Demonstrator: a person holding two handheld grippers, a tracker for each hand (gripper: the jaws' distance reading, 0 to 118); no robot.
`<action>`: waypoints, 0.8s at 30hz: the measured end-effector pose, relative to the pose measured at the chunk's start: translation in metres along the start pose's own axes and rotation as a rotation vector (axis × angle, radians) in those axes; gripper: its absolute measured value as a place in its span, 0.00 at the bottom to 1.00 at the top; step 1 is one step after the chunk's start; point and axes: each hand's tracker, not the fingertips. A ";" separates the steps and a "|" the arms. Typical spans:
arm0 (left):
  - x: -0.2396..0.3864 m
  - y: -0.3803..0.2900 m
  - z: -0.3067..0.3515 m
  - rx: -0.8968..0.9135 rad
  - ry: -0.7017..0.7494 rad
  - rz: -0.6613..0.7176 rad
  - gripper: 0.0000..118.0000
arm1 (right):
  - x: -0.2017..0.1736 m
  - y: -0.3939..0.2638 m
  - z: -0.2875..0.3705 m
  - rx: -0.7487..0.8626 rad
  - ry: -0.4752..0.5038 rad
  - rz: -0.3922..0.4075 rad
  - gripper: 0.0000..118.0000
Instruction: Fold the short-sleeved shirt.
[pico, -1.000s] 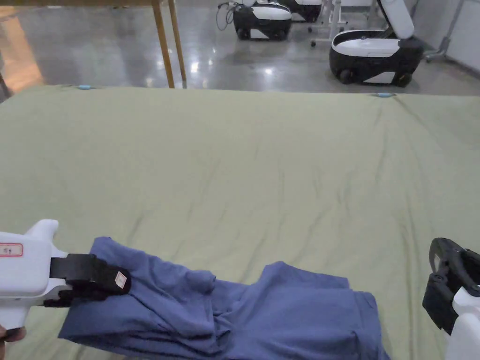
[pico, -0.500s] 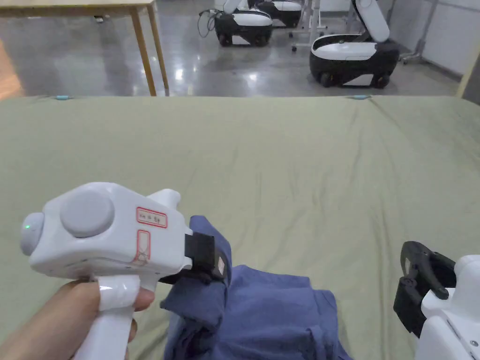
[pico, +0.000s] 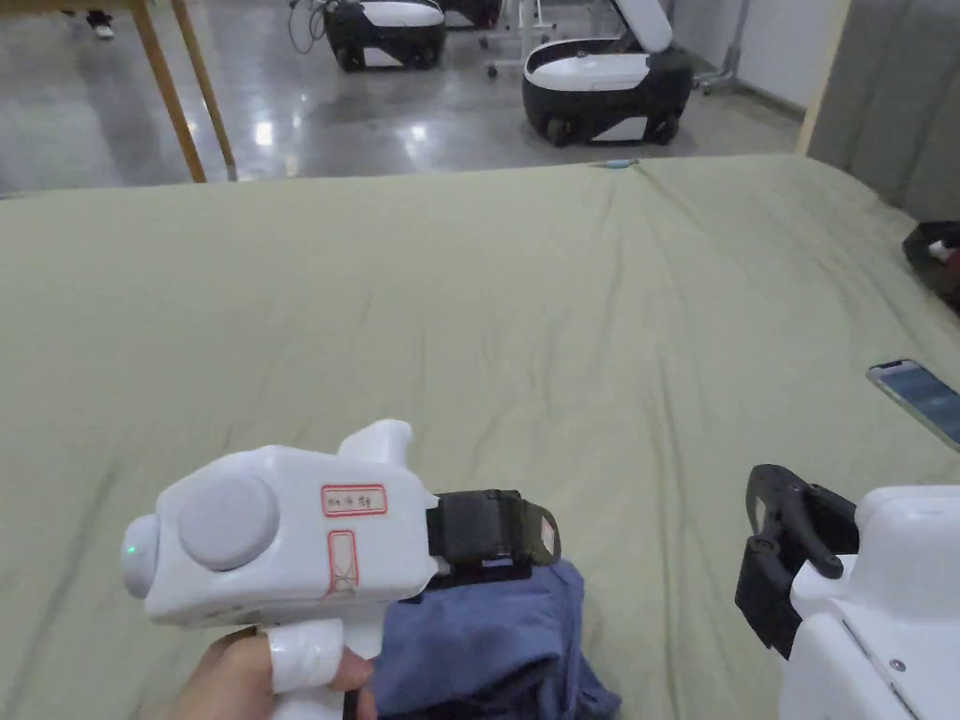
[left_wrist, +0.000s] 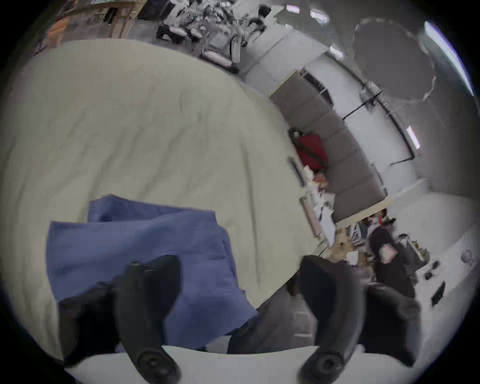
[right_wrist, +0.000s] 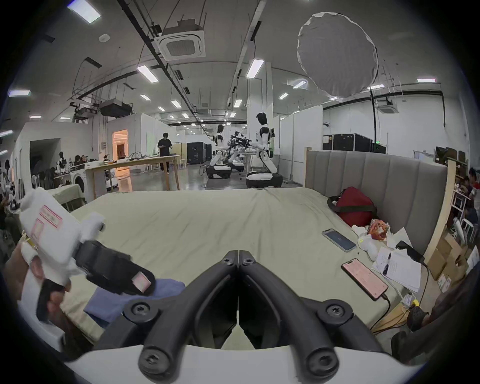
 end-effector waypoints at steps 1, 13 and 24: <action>-0.004 0.001 0.010 0.024 -0.021 0.007 0.41 | 0.000 0.000 -0.002 -0.002 0.002 -0.005 0.00; -0.078 -0.062 -0.086 -0.187 -0.104 0.236 0.00 | 0.002 -0.015 -0.014 -0.108 0.049 -0.035 0.00; -0.069 -0.036 0.000 -0.035 -0.158 0.182 0.00 | -0.005 -0.027 -0.094 -0.475 0.660 -0.396 0.00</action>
